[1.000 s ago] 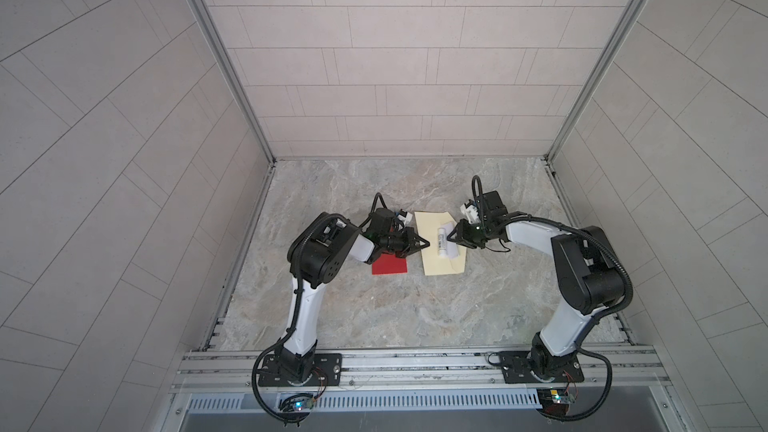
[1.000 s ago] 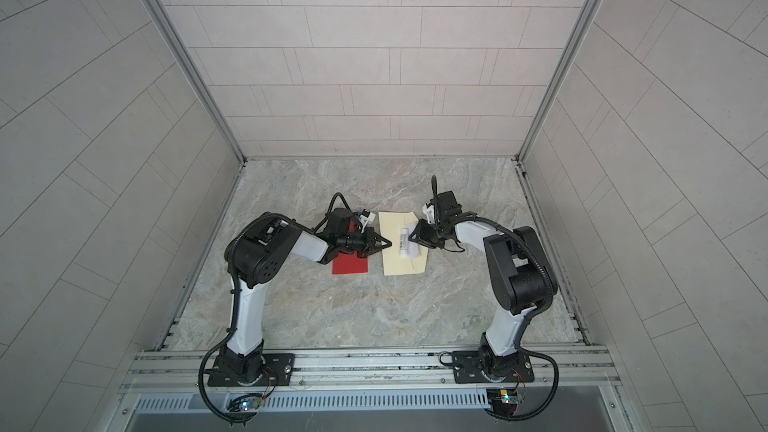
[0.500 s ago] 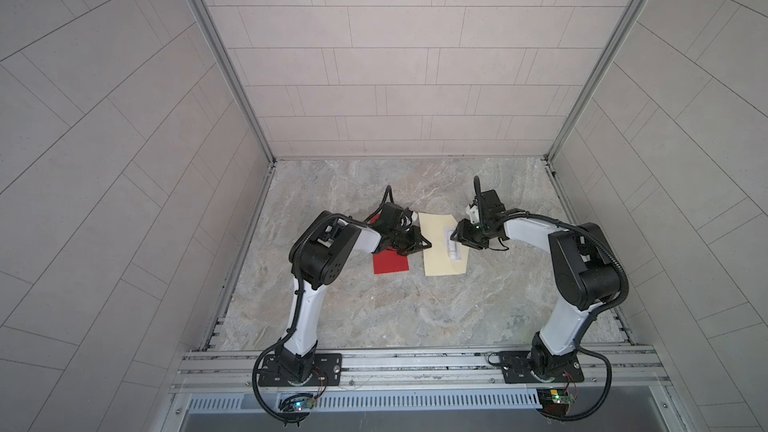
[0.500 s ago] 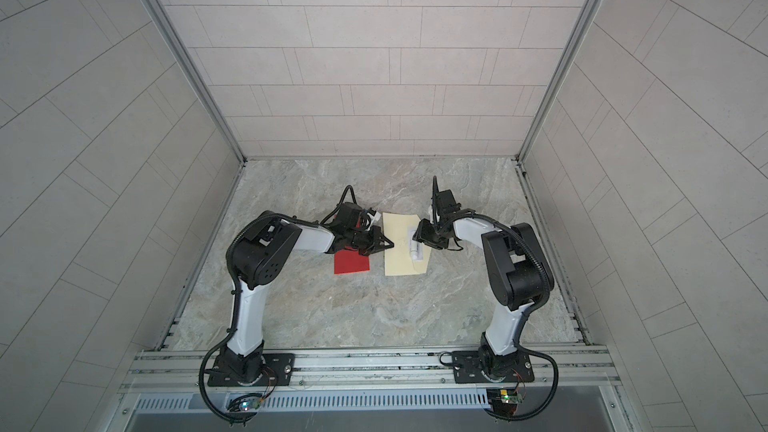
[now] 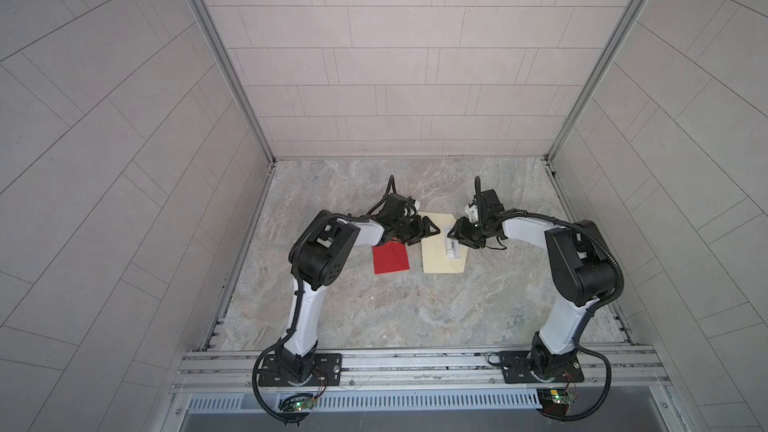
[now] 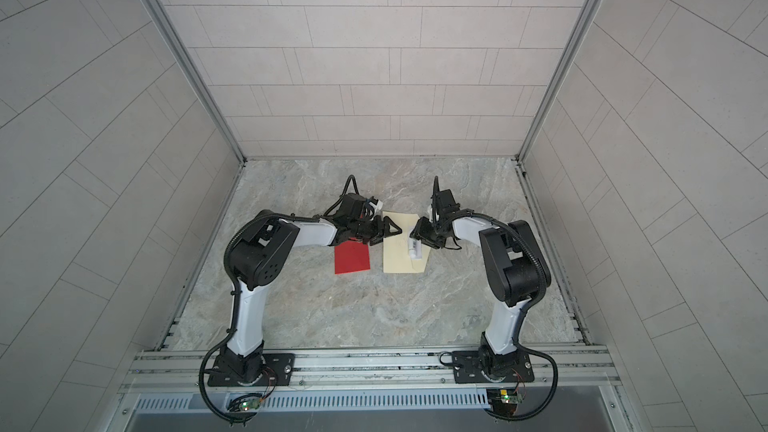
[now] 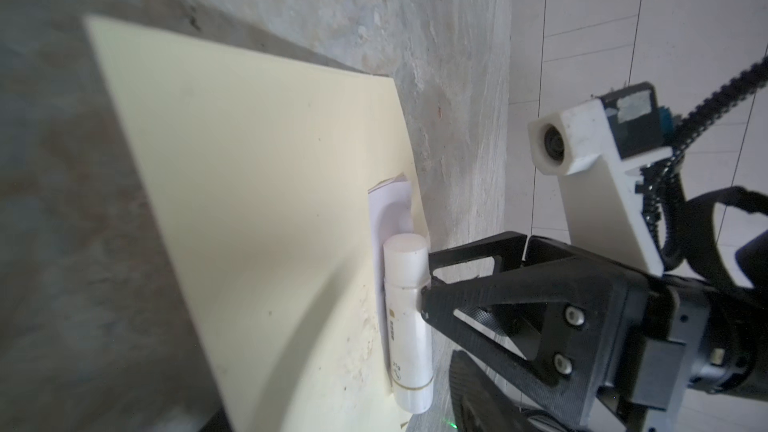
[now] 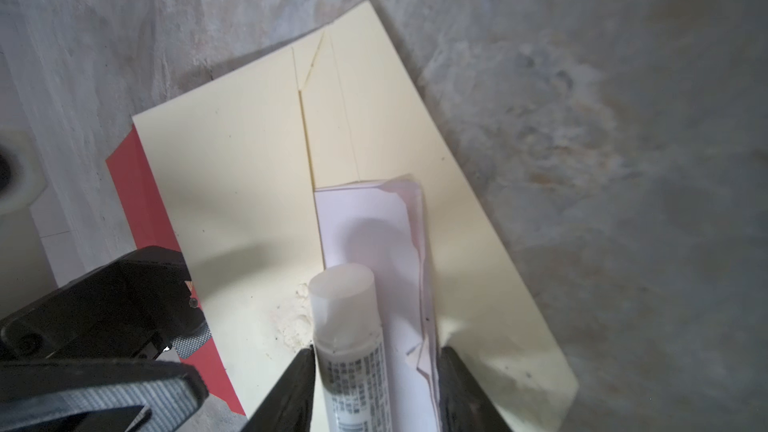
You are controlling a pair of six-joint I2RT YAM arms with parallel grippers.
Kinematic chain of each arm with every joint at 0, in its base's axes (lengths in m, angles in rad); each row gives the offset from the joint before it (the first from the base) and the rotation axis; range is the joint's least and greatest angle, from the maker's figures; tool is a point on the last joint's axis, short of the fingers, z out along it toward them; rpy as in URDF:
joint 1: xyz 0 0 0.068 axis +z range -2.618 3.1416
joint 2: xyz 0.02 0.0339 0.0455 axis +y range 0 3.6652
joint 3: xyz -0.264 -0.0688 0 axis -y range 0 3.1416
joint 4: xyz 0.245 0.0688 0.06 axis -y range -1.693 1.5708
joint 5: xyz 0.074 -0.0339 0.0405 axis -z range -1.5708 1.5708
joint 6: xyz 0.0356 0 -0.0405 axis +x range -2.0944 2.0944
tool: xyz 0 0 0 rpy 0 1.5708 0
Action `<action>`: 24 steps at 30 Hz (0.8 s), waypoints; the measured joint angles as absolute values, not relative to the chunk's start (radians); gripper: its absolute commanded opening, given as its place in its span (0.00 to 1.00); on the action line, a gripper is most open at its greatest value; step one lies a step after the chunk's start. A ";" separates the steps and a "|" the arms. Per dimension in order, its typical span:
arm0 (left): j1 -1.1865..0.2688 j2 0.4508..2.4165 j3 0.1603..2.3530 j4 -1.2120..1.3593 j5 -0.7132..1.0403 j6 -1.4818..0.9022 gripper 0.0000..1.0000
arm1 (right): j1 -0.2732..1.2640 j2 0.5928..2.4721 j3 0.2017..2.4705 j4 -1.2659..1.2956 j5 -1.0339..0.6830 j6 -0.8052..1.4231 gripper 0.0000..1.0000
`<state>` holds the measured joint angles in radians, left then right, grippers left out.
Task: Place the letter into the envelope and seal it
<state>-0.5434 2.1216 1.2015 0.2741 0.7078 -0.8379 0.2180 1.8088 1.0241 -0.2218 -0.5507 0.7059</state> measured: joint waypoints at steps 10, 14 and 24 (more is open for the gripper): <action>-0.546 2.141 1.261 0.259 0.622 -0.902 0.78 | 0.263 1.854 1.039 -0.120 -0.610 0.768 0.51; -0.555 2.153 1.277 0.265 0.614 -0.914 0.78 | 0.294 1.882 1.065 -0.097 -0.622 0.789 0.51; -0.547 2.171 1.271 0.346 0.577 -0.961 0.78 | 0.347 1.924 1.118 -0.076 -0.624 0.825 0.51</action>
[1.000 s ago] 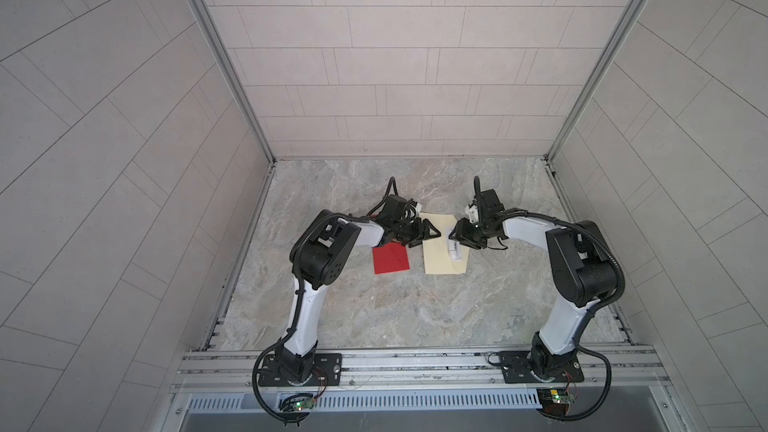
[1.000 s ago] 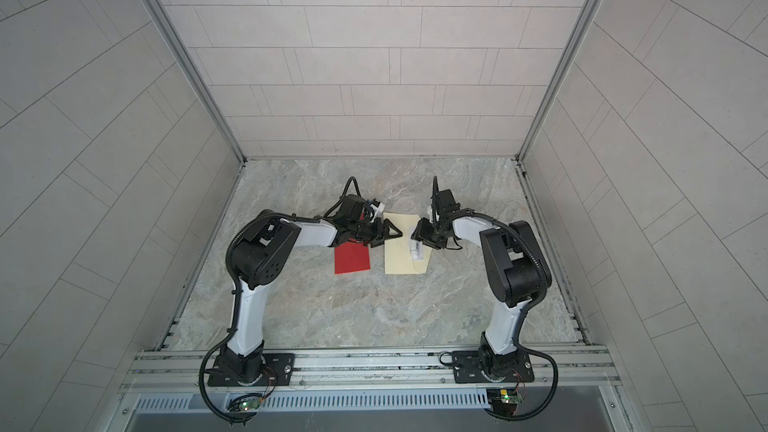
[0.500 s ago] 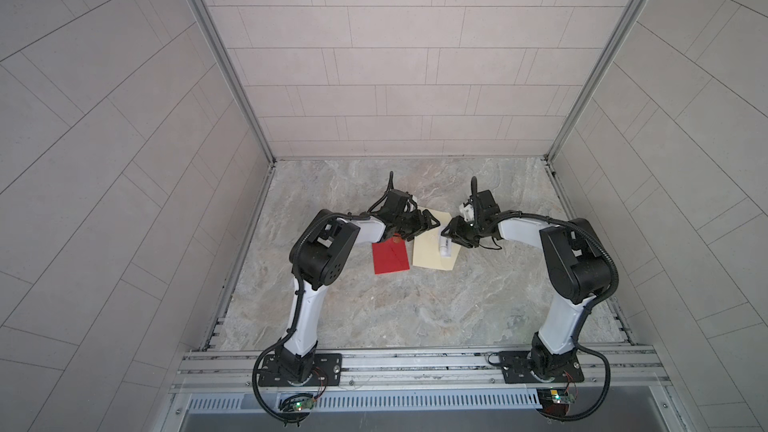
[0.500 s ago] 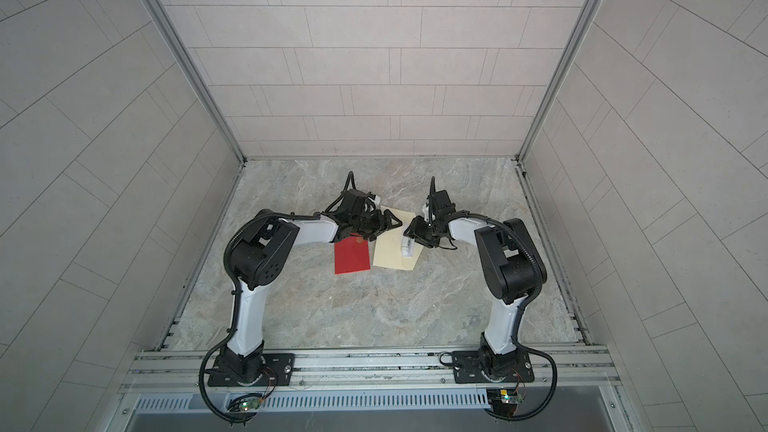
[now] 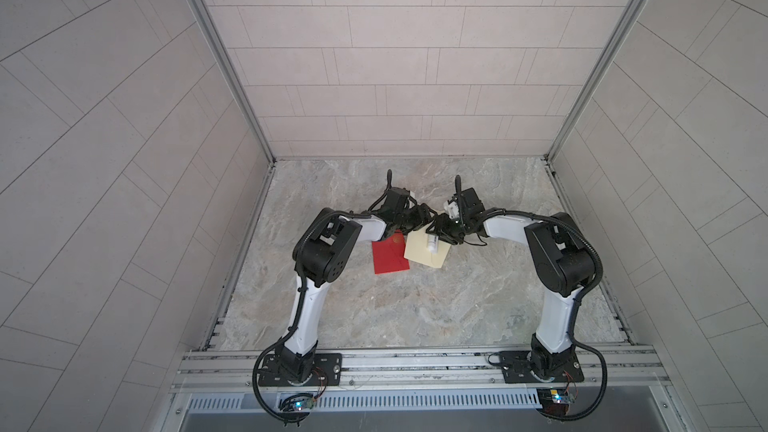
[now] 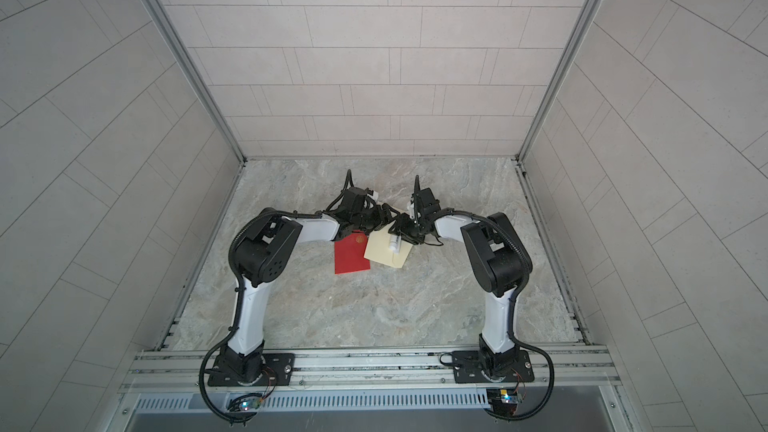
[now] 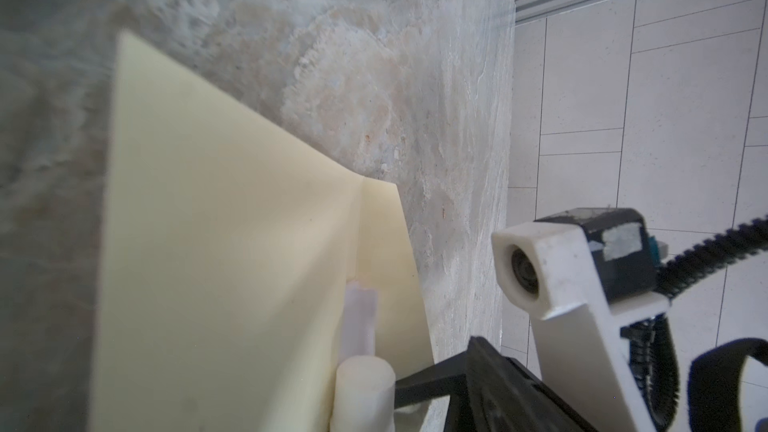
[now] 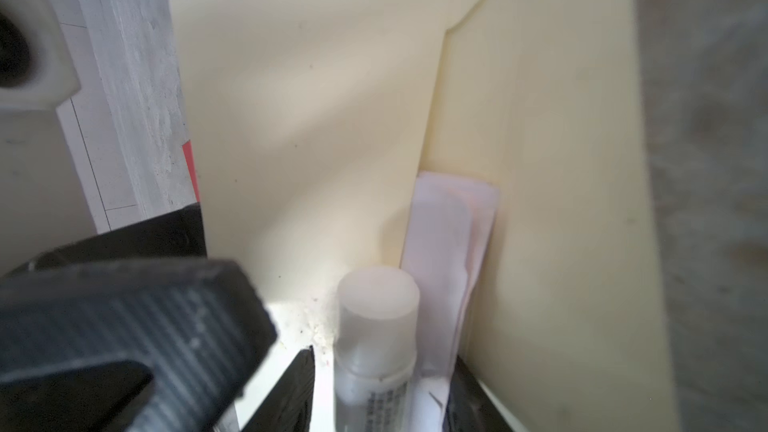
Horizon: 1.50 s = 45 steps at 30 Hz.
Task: Place the letter into the envelope and seal it
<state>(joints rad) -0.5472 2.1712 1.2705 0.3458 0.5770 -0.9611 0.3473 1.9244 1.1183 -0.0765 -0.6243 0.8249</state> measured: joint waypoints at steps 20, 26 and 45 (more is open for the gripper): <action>-0.566 2.092 1.218 0.274 0.569 -0.872 0.96 | 0.375 1.853 1.196 -0.450 -0.245 0.646 0.52; -0.569 2.058 1.227 0.106 0.556 -0.787 0.82 | 0.344 1.841 1.186 -0.506 -0.230 0.609 0.50; -0.568 2.020 1.219 -0.045 0.553 -0.698 0.72 | 0.244 1.790 1.104 -0.498 -0.184 0.648 0.27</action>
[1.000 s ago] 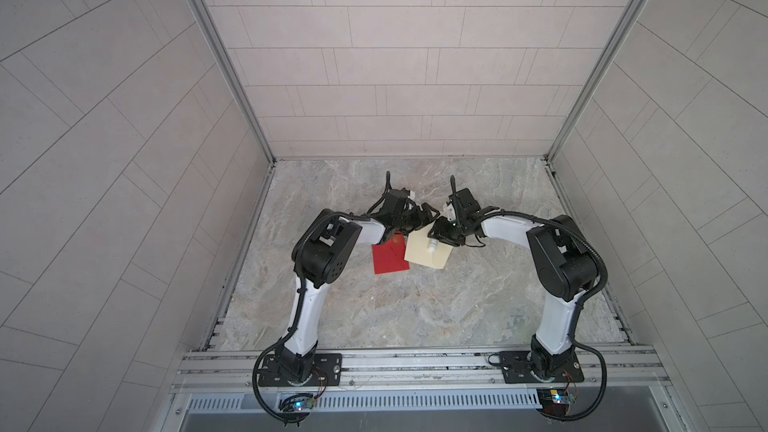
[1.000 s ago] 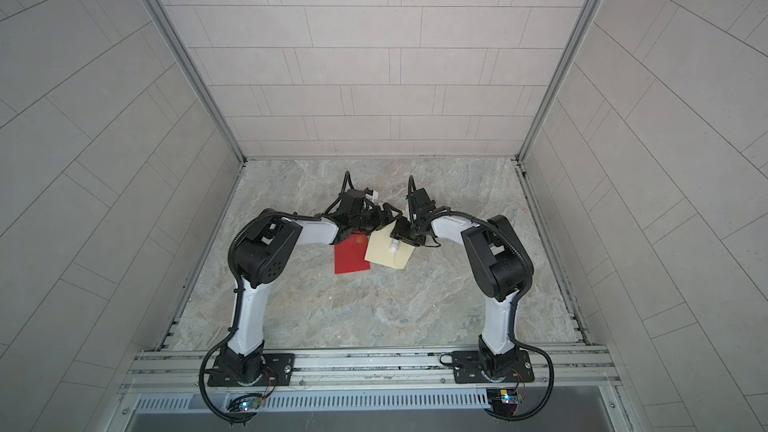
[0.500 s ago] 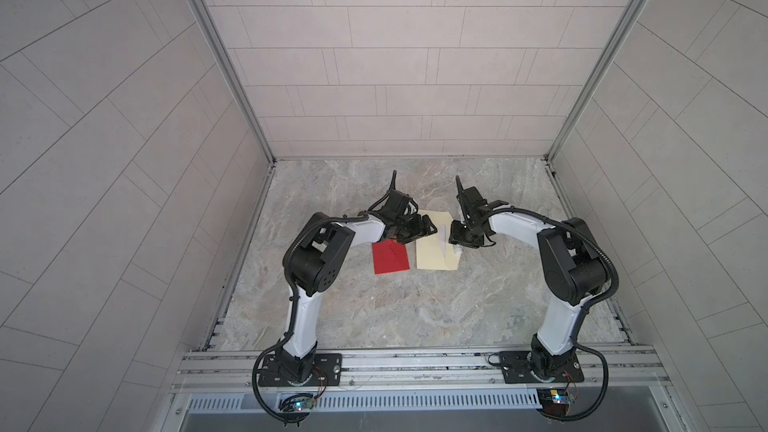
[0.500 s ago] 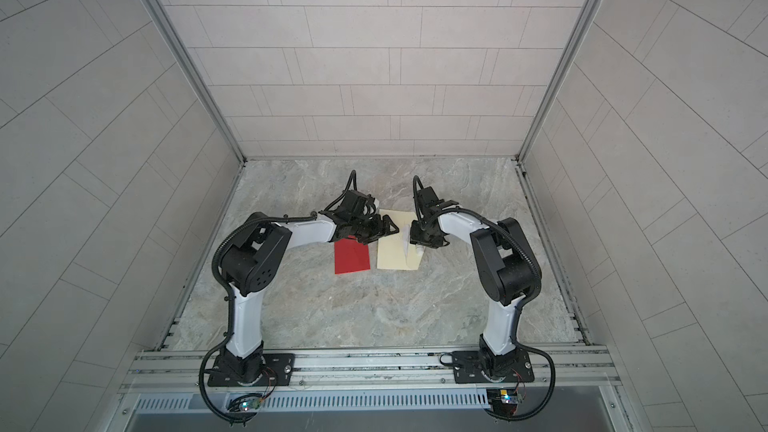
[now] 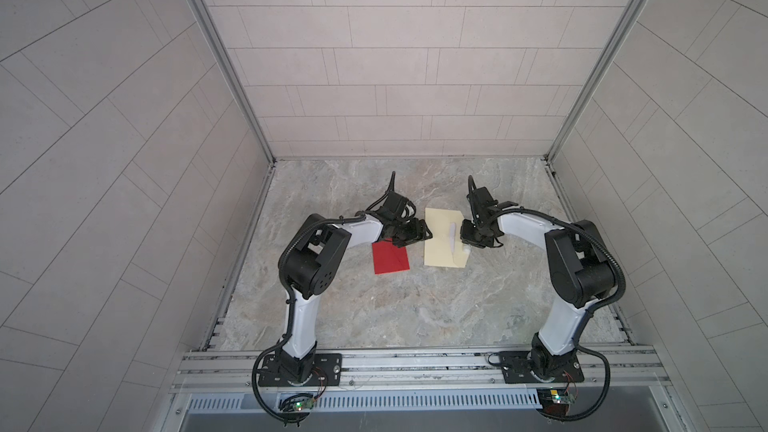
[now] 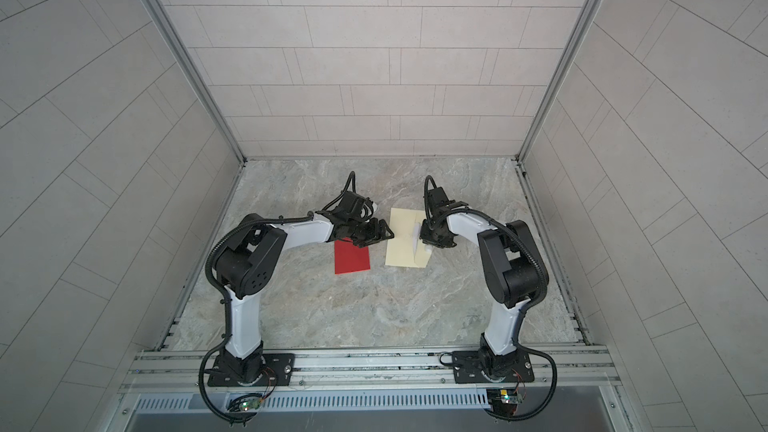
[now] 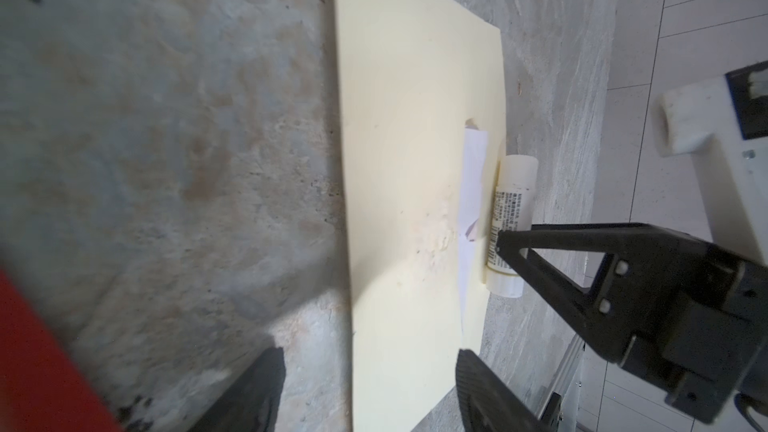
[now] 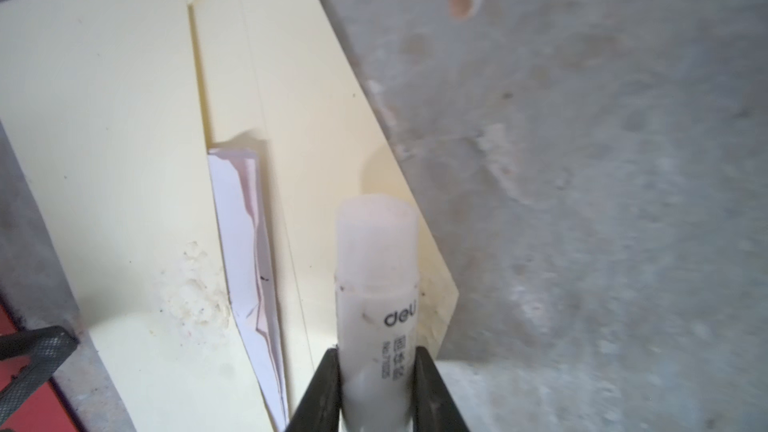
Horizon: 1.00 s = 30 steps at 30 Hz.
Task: Place the letter into the envelope and seal it
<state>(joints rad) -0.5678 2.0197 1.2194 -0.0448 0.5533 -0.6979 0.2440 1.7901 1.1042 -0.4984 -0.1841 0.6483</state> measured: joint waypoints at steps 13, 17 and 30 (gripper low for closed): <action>-0.564 2.027 1.230 -0.044 0.560 -0.706 0.70 | 0.199 1.711 1.047 -0.545 -0.133 0.629 0.12; -0.564 2.027 1.230 -0.041 0.564 -0.706 0.72 | 0.186 1.636 1.044 -0.573 -0.145 0.590 0.12; -0.532 1.860 1.015 0.079 0.443 -0.877 0.78 | 0.457 1.740 1.132 -0.484 -0.409 0.531 0.16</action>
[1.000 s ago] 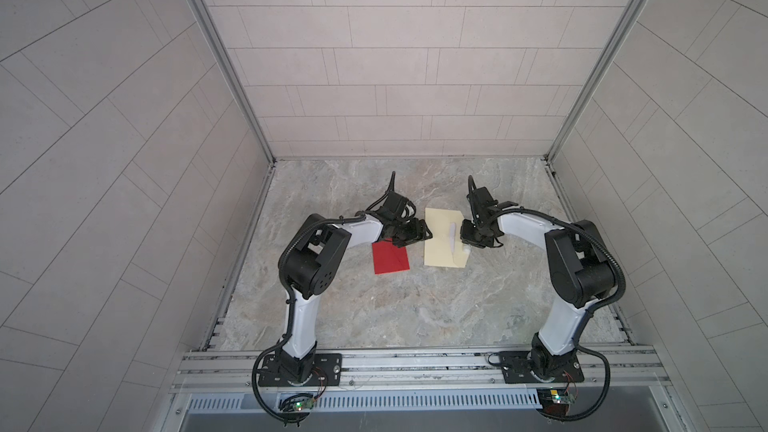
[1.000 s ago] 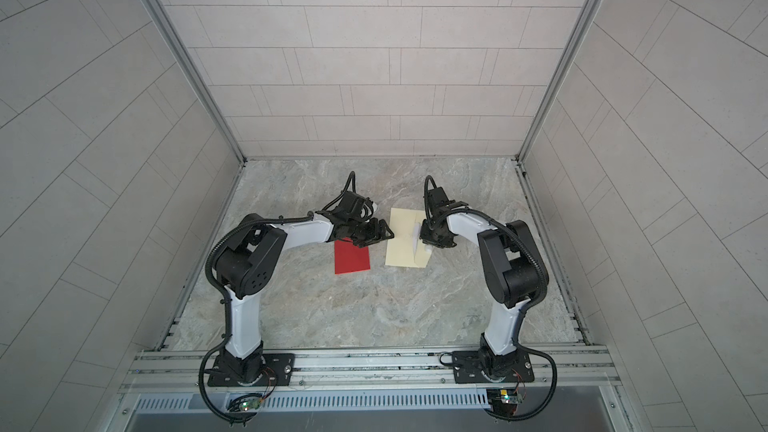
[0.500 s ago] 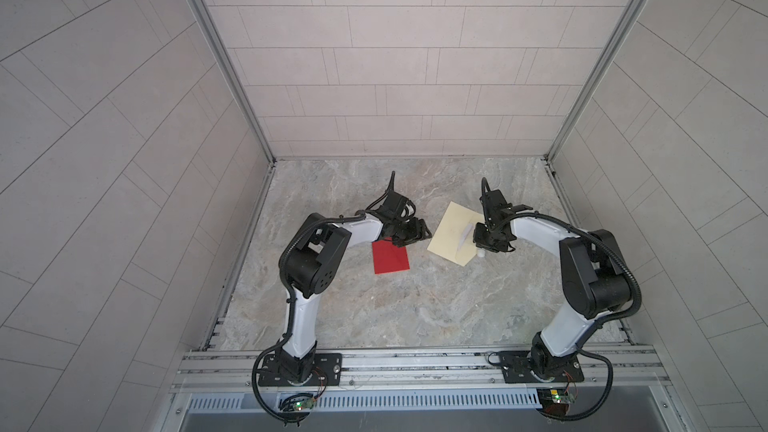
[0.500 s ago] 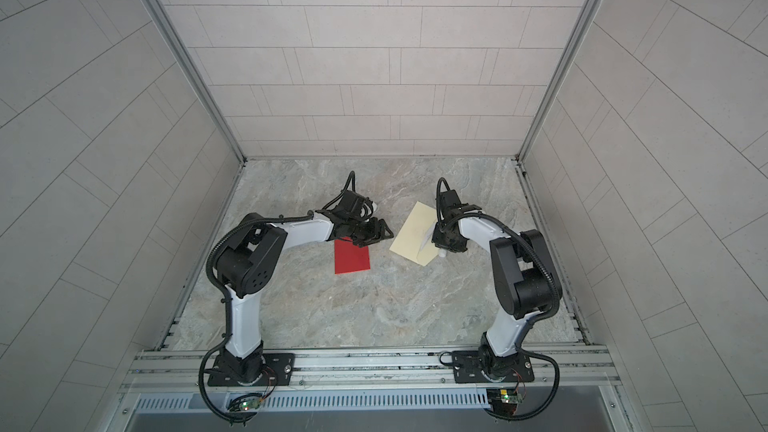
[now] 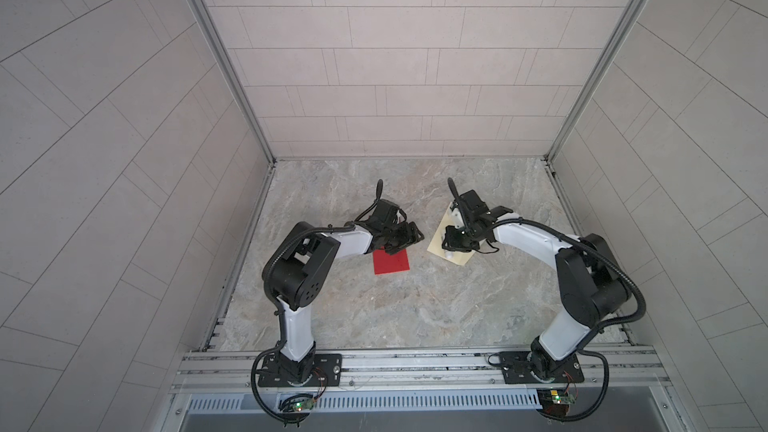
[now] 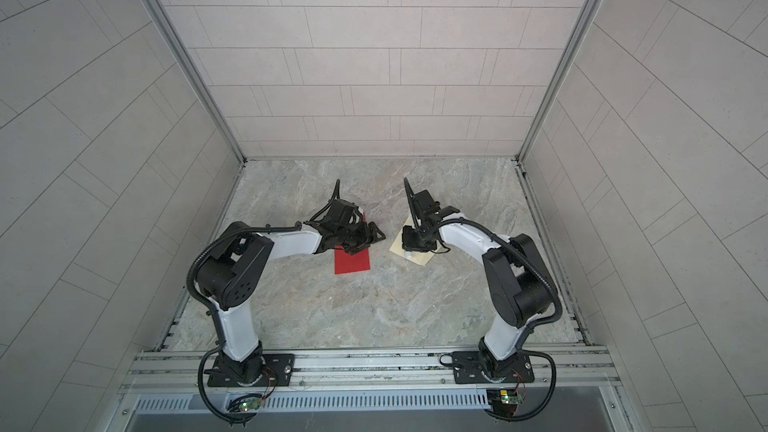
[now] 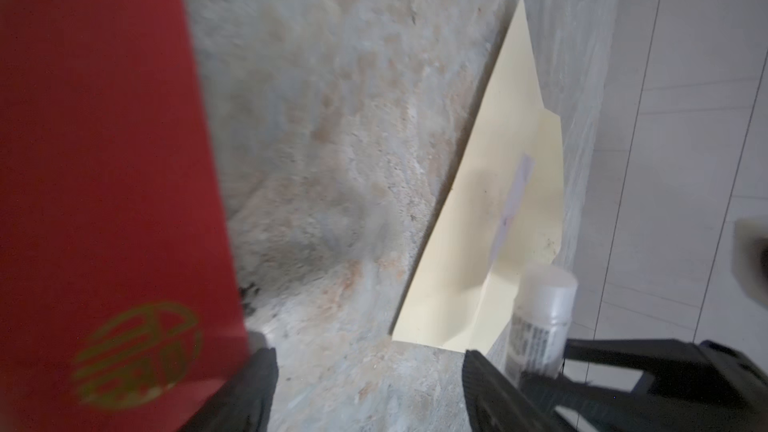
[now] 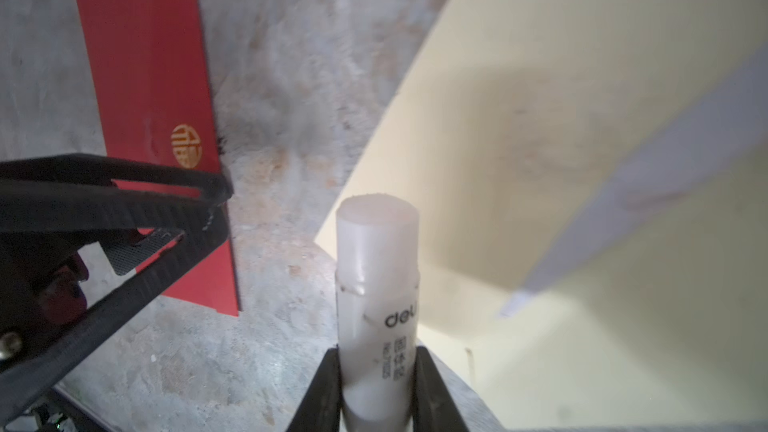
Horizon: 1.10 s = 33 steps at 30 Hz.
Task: Place the letter into the envelope and seal it
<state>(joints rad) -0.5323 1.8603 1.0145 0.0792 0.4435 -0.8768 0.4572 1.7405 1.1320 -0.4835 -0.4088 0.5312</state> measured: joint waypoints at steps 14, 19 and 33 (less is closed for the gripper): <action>-0.519 1.868 1.093 -0.085 0.310 -0.813 0.78 | 0.501 1.870 1.191 -0.428 -0.487 0.580 0.50; -0.546 1.916 1.182 -0.096 0.339 -0.782 0.78 | 0.393 1.750 1.137 -0.442 -0.451 0.610 0.49; -0.638 2.220 1.575 -0.134 0.394 -0.702 0.76 | 0.205 1.804 1.148 -0.577 -0.374 0.648 0.49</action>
